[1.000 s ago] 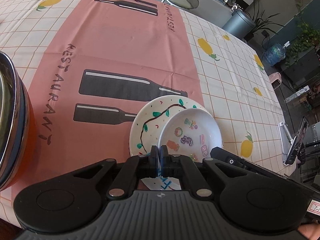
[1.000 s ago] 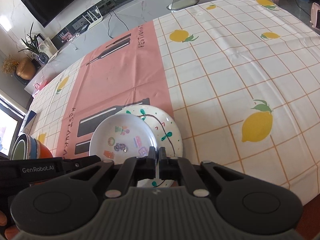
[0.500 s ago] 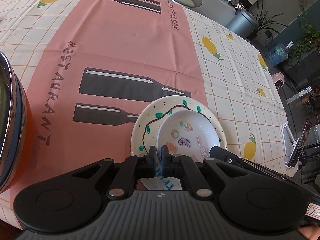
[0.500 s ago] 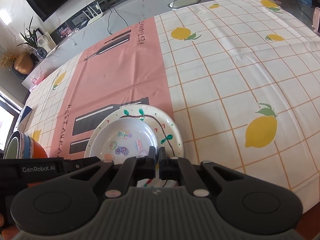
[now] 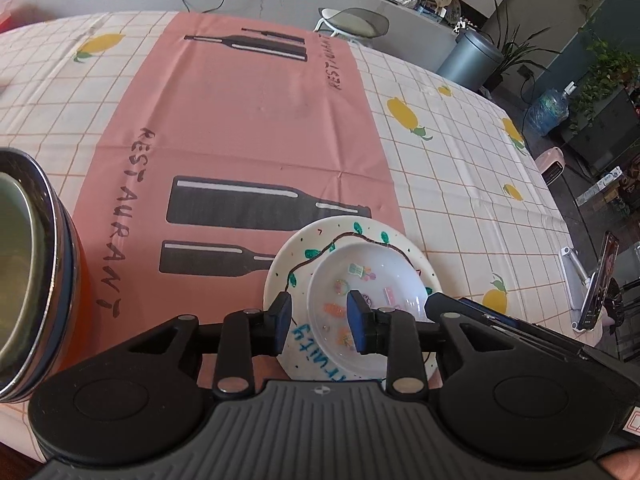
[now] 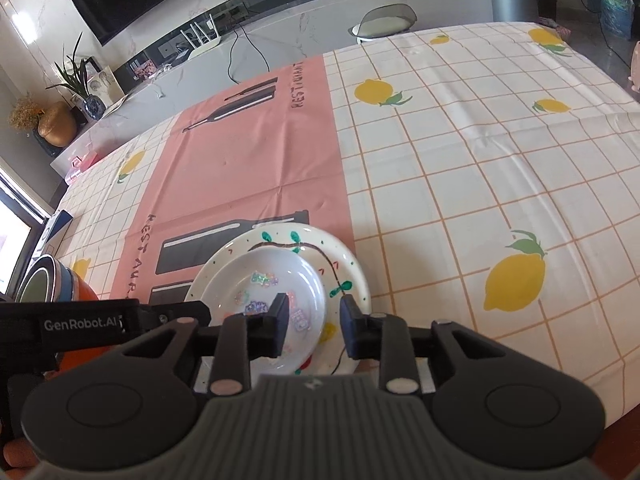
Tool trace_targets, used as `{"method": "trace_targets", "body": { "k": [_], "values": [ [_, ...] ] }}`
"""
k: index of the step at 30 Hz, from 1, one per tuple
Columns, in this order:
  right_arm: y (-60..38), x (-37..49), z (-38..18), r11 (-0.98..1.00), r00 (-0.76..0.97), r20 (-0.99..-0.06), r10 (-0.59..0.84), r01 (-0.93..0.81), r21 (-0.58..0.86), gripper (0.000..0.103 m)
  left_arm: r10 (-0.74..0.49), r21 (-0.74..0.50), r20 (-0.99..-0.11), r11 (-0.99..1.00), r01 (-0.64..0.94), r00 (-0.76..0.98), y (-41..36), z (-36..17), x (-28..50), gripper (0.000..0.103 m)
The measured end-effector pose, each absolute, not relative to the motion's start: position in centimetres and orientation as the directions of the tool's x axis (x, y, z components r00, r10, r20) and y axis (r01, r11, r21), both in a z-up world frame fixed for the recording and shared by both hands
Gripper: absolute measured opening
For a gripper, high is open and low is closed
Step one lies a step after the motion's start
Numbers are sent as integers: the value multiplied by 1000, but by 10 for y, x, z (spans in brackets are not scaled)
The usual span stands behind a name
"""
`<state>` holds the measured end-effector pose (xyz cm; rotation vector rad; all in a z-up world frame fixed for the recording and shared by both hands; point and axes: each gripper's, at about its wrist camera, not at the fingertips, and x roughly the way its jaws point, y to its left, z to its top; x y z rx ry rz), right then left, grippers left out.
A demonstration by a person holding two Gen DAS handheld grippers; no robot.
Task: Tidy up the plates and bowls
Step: 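Open the left tool to release the sticker plate, then grasp the rim of the stacked bowls with the left tool while the right tool grasps it too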
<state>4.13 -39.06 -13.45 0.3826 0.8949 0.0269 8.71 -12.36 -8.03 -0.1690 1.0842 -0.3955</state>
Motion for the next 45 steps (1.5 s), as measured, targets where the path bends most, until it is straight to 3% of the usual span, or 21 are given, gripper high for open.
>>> {"method": "trace_targets", "body": {
  "k": [9, 13, 15, 18, 23, 30, 35, 45],
  "values": [
    [-381, 30, -104, 942, 672, -724, 157, 119, 315, 42, -425, -307, -778, 900, 309, 462, -106, -33, 70, 38],
    [-370, 27, -91, 938, 684, -707, 180, 98, 333, 55, -434, -277, -746, 892, 358, 505, -90, -7, 66, 39],
    [-361, 26, -83, 940, 684, -706, 181, 89, 328, 56, -429, -258, -740, 892, 370, 519, -82, 3, 66, 43],
    [-346, 25, -70, 941, 696, -697, 174, 91, 326, 68, -422, -263, -734, 899, 350, 532, -64, 16, 68, 50],
    [-316, 31, -55, 933, 676, -693, 251, 23, 360, 69, -395, -268, -709, 917, 294, 585, -18, 32, 68, 64],
    [-259, 47, -46, 921, 608, -711, 353, -91, 380, 85, -298, -241, -746, 955, 176, 595, 42, 21, 71, 81],
    [-227, 65, -55, 897, 507, -756, 414, -90, 432, 86, -344, -372, -758, 926, 66, 554, 85, 3, 72, 81],
    [-211, 93, -99, 858, 371, -812, 452, 71, 509, 83, -355, -462, -779, 883, -89, 517, 115, -39, 74, 85]
  ]
}}
